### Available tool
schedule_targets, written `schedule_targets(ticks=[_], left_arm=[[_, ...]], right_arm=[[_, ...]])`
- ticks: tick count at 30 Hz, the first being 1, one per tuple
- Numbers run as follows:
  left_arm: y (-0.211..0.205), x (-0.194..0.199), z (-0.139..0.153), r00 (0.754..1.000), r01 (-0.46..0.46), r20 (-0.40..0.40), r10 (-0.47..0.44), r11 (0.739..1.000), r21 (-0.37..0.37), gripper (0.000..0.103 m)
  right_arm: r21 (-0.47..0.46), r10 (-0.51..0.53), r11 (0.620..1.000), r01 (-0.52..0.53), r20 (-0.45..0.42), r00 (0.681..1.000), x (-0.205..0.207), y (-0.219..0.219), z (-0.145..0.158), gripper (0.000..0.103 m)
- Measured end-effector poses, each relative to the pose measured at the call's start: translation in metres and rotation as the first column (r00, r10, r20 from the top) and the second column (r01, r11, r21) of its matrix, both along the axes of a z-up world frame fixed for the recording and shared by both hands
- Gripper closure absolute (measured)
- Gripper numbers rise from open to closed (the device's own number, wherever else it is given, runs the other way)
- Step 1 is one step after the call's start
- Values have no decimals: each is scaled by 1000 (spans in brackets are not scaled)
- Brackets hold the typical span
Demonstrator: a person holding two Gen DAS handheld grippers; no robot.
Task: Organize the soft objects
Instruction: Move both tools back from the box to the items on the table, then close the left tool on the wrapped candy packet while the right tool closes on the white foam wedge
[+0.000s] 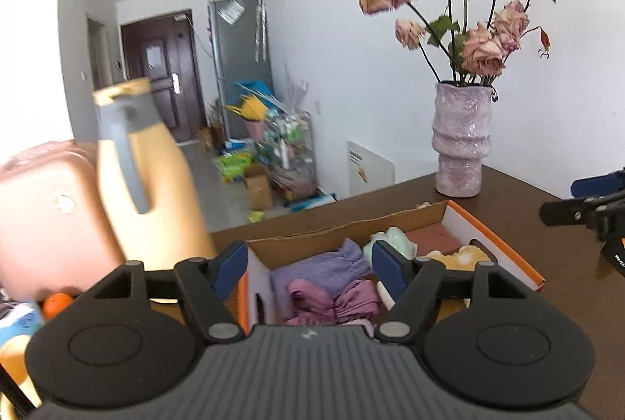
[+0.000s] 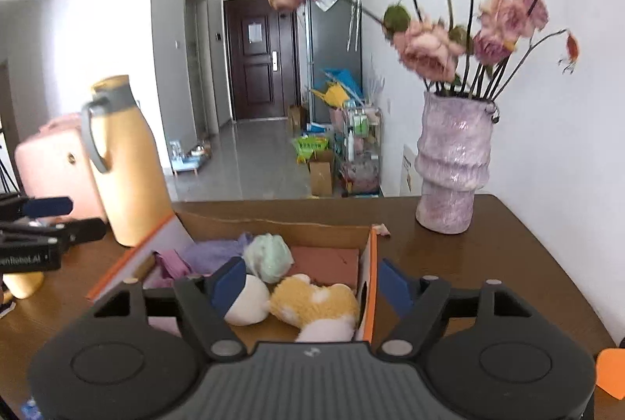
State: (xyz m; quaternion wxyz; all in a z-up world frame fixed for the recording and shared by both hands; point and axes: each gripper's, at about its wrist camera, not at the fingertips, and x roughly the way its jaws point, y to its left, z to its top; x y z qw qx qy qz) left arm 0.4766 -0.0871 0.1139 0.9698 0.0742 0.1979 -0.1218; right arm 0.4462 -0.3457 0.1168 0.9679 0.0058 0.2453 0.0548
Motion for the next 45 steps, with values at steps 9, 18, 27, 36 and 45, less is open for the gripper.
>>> schedule_targets(ticks=[9,18,27,36,45], left_arm=[[30,-109,-8,981,-118,153,122,992,-35,17],[55,-264,-64,959,-161,215,186,978,-132,5],[62,-348,-99,968,-172,168,185,981,-90,5],[68,-343,-99,967,-188,153,203,976,-109,5],[92,-258,-100,972,-204,116,204,979,-12,5]], right_arm=[[71,-14,997,3,145,989,-84,5,-2,21],[64,26,997,-48,298,954,-239,32,-68,9],[77,84,992,-104,229,970,-321,58,-124,9],[84,76,992,-97,230,970,-317,61,-122,9],[80,73,993,-84,140,987,-256,70,-108,9]])
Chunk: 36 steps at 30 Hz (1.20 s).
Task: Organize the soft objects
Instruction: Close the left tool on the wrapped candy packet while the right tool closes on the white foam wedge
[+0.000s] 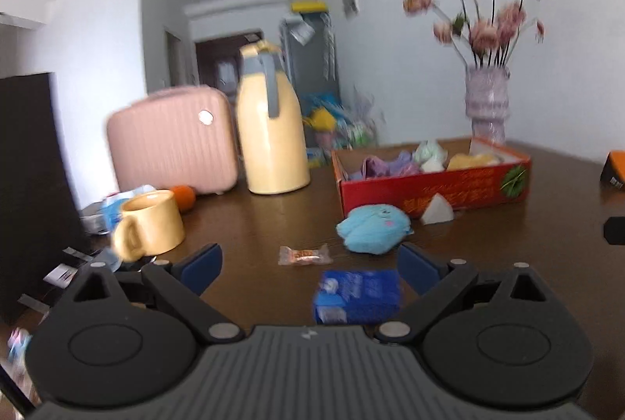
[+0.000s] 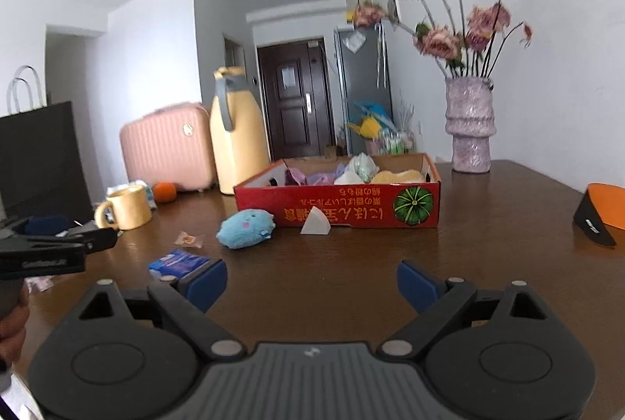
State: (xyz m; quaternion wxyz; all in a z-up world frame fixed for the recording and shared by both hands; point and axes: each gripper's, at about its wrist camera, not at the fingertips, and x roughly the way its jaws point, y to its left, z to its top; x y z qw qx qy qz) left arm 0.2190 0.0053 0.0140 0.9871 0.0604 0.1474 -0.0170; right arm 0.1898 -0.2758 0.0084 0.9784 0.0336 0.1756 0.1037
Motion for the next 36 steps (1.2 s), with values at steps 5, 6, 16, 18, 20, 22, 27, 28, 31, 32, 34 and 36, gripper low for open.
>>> schedule_targets(ticks=[5,6,16,18,20,22,27,28,31,32,34,36], left_arm=[[25,106,-6,983,48,-173,-55,998,-47,11],[27,124,-11,977,55,-204,-67,997,-60,15],[44,208,-56,919,53,-379,-107,987,-151,45],[45,208,-57,923,60,-370,-107,989,-138,51],[47,207,-56,922,68,-369,-119,987,-149,54],[46,209,-56,922,76,-366,-128,985,-152,58],[39,205,-54,928,89,-350,-125,989,-116,67],[38,204,-53,930,90,-346,-122,990,-107,68],[34,197,-45,941,87,-321,-110,992,-87,69],[32,192,-39,946,86,-306,-107,993,-83,69],[26,173,-25,959,89,-262,-108,993,-81,69],[17,148,-9,972,97,-206,-109,993,-66,69]], right_arm=[[5,70,998,-70,-135,988,90,10,3,11],[3,77,997,-77,-143,987,107,12,3,13],[-6,61,998,-65,-260,964,260,45,-21,27],[10,57,998,-57,-274,960,276,48,-28,36],[25,43,999,-37,-297,954,285,50,-35,48],[54,57,998,-42,-311,949,288,49,-41,74],[54,54,998,-39,-299,953,281,44,-39,84],[52,53,998,-40,-291,955,277,44,-37,84],[61,62,997,-48,-257,965,261,40,-27,85],[61,67,997,-54,-241,968,251,38,-22,85],[64,85,995,-73,-204,975,227,32,-10,85],[64,96,994,-87,-164,982,196,24,1,85]])
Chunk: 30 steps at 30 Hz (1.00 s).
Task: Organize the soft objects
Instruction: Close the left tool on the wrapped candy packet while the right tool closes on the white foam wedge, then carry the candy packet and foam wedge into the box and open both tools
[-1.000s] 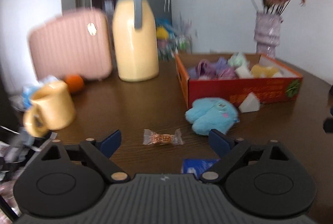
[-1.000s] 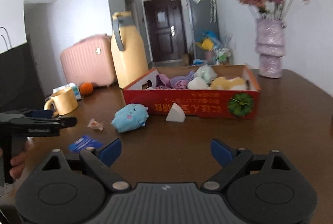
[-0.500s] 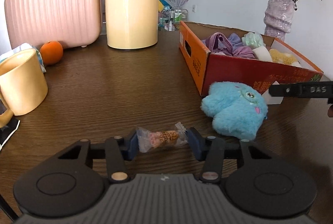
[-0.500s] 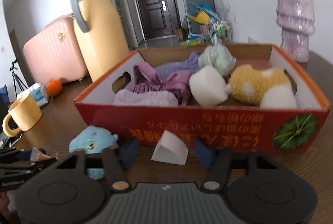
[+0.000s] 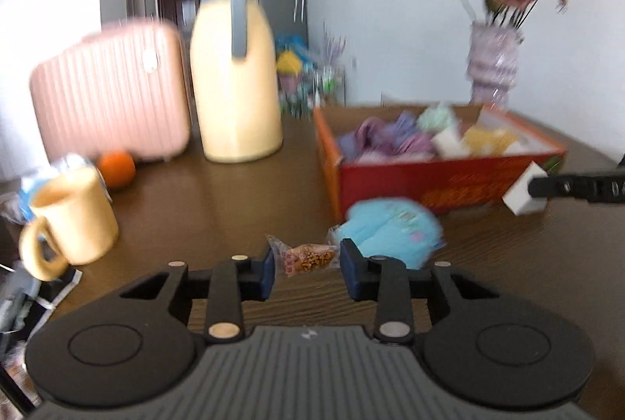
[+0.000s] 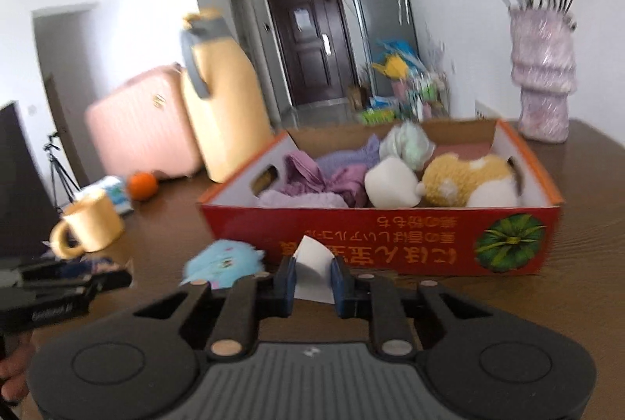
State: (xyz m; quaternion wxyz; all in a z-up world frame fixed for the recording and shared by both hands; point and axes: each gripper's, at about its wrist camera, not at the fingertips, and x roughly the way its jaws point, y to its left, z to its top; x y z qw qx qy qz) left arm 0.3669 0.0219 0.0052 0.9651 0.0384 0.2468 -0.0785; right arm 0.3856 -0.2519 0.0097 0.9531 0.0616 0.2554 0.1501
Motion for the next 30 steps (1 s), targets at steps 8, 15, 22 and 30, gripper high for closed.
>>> schedule_targets(ticks=[8,15,22,30], left_arm=[[-54,-104,38,993,64,109,-51,990,-122,69],[-101,-136,41,985,147,107,-136,984,-105,69],[-116,-124,47,982,159,112,-149,984,-87,69],[-129,-13,69,980,186,79,-181,981,-58,69]], right_arm=[[-64,-11,998,19,122,992,-127,-29,23,84],[-34,-22,999,27,115,993,-176,-59,18,84],[16,-48,999,46,116,992,-173,-76,14,84],[35,-15,999,10,142,990,-89,-85,38,84]])
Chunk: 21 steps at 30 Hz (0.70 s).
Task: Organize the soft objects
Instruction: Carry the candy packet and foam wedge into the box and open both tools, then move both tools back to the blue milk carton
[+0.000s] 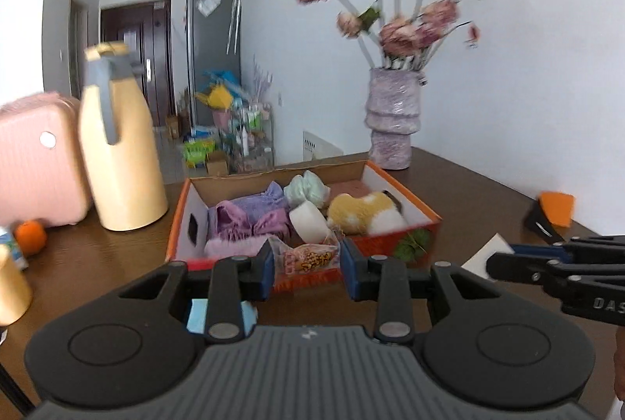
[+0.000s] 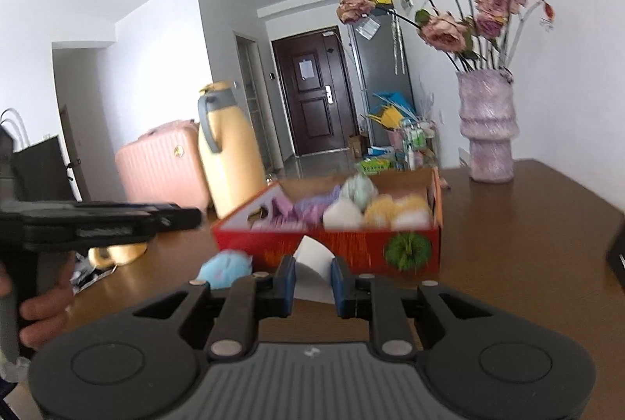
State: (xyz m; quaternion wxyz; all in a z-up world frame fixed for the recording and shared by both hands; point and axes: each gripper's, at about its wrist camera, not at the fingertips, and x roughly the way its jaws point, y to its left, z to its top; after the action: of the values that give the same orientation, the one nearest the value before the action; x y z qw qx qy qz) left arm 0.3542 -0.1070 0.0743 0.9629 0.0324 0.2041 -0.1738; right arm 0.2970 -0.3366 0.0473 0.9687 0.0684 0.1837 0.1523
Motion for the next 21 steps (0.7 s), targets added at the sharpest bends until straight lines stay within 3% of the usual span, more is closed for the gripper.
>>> schedule_targets(ticks=[3,6,10,11,16,19,21], left_arm=[[-7,66,-3,996,10,-88,-11,1000,-11,68],[-21,123,-14,988,30,-151,-26,999,28,68],[-36,179,-38,973,35,-230,-20,998,60,67],[-38,189,-43,970,27,-244,-11,998,64,62],[-38,214,-58,962,13,-273,5,998,64,46],[-32,211,-49,971,9,-240,5,998,57,42],[-27,205,-39,977,9,-211,2,998,56,39]], right_arm=[[6,4,1000,-4,-15,1000,56,-3,10,83],[32,13,999,-11,-70,997,120,-4,11,83],[54,-21,998,32,-189,982,195,-6,-6,82],[49,-30,998,41,-215,976,211,-6,-13,82],[30,-58,997,68,-257,965,240,0,-32,70],[20,-73,997,80,-236,969,241,1,-31,52],[5,-83,996,86,-213,973,236,3,-25,50]])
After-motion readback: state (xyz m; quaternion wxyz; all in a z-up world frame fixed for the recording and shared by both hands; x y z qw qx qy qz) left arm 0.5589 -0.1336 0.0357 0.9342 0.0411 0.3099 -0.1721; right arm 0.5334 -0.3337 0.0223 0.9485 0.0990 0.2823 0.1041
